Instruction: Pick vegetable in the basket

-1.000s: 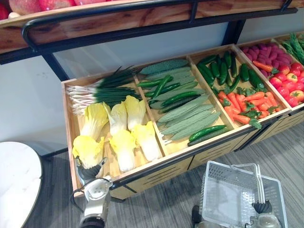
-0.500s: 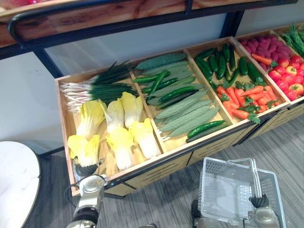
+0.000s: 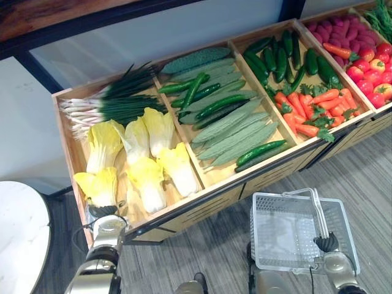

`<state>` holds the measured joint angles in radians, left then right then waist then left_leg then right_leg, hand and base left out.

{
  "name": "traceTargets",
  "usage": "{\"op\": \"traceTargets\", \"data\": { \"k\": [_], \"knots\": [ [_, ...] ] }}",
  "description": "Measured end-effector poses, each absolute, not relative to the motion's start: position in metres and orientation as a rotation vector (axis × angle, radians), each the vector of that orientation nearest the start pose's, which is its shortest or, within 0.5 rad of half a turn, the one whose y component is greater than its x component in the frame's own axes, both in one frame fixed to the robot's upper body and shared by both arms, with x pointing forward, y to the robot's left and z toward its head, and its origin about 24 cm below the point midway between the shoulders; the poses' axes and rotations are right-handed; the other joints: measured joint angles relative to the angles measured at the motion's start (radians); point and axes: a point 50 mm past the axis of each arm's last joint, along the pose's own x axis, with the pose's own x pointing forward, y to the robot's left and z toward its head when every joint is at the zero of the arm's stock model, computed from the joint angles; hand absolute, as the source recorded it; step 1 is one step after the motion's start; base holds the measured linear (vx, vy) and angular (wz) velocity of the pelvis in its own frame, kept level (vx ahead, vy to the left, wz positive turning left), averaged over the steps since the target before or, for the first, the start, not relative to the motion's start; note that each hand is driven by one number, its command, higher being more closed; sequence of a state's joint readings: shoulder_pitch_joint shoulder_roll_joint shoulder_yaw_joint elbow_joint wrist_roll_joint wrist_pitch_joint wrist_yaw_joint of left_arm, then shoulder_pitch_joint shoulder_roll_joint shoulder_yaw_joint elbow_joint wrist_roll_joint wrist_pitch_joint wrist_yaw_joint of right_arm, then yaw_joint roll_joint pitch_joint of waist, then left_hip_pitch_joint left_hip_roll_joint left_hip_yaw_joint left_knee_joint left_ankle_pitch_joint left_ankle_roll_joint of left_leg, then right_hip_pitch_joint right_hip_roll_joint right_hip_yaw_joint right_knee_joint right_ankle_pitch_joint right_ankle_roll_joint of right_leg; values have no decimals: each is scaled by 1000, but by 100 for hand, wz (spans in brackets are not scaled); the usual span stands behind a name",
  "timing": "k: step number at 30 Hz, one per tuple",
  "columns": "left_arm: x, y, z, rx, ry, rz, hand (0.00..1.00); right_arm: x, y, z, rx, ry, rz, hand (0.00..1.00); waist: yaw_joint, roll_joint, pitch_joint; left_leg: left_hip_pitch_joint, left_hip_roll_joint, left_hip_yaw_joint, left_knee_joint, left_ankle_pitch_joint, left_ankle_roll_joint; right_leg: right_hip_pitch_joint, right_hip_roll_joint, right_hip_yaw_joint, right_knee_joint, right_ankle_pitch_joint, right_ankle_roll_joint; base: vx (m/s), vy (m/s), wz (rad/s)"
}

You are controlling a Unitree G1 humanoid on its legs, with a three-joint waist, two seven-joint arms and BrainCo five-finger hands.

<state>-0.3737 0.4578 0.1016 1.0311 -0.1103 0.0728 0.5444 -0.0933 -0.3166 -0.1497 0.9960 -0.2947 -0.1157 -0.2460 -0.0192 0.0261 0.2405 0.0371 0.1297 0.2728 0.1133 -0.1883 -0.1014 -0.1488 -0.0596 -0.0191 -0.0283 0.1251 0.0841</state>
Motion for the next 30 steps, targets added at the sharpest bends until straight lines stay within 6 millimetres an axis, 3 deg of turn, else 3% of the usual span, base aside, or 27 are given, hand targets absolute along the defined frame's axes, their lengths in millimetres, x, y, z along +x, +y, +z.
{"op": "traceTargets", "data": {
  "k": [10, 11, 12, 15, 16, 20, 24, 30],
  "knots": [
    [257, 335, -23, 378, 590, 841, 100, 185, -287, -95, -597, 704, -338, 100, 22, -1, 7, 0, 3, 46, 10, -1, -2, -5, -5, 8, 1, 1, 1, 7, -2, -3],
    [257, 335, -23, 330, 578, 853, 100, 185, -286, -95, -599, 704, -333, 100, 21, -2, 7, 1, 2, 46, 10, -1, -2, -4, -7, 7, 1, 2, 2, -30, -13, 8],
    [259, 324, -26, 74, 476, 944, 100, 182, -285, -97, -588, 715, -340, 100, 19, -8, 11, 13, -2, 39, 9, -1, -1, 13, -13, -1, -3, 4, 5, -33, -18, 8],
    [260, 323, -23, 62, 434, 967, 100, 180, -283, -99, -576, 722, -358, 100, 18, -22, 18, 18, -3, 35, 8, 0, -1, 21, -14, -4, -6, 5, 7, -15, -18, 19],
    [264, 291, -12, -169, 261, 1063, 100, 170, -285, -104, -538, 758, -407, 100, 9, -28, 16, 20, -16, -15, -6, 6, 8, 59, -28, -42, -45, 16, 16, 14, -14, 45],
    [258, 284, -12, -237, 228, 1185, 100, 169, -281, -107, -513, 772, -428, 100, 0, -40, 12, 27, -21, -15, -6, 6, 8, 68, -29, -43, -57, 20, 16, 20, -4, 9],
    [258, 273, 21, -392, 35, 1220, 100, 163, -283, -108, -503, 791, -450, 100, -3, -39, 8, 42, -26, -26, -5, 6, 8, 89, -32, -47, -62, 20, 16, 3, -2, 1],
    [254, 275, 31, -423, -33, 1249, 100, 154, -285, -111, -500, 814, -462, 100, -5, -41, -19, 43, -31, -36, -5, 6, 9, 91, -32, -47, -60, 20, 16, -21, -16, 1]
  ]
}}
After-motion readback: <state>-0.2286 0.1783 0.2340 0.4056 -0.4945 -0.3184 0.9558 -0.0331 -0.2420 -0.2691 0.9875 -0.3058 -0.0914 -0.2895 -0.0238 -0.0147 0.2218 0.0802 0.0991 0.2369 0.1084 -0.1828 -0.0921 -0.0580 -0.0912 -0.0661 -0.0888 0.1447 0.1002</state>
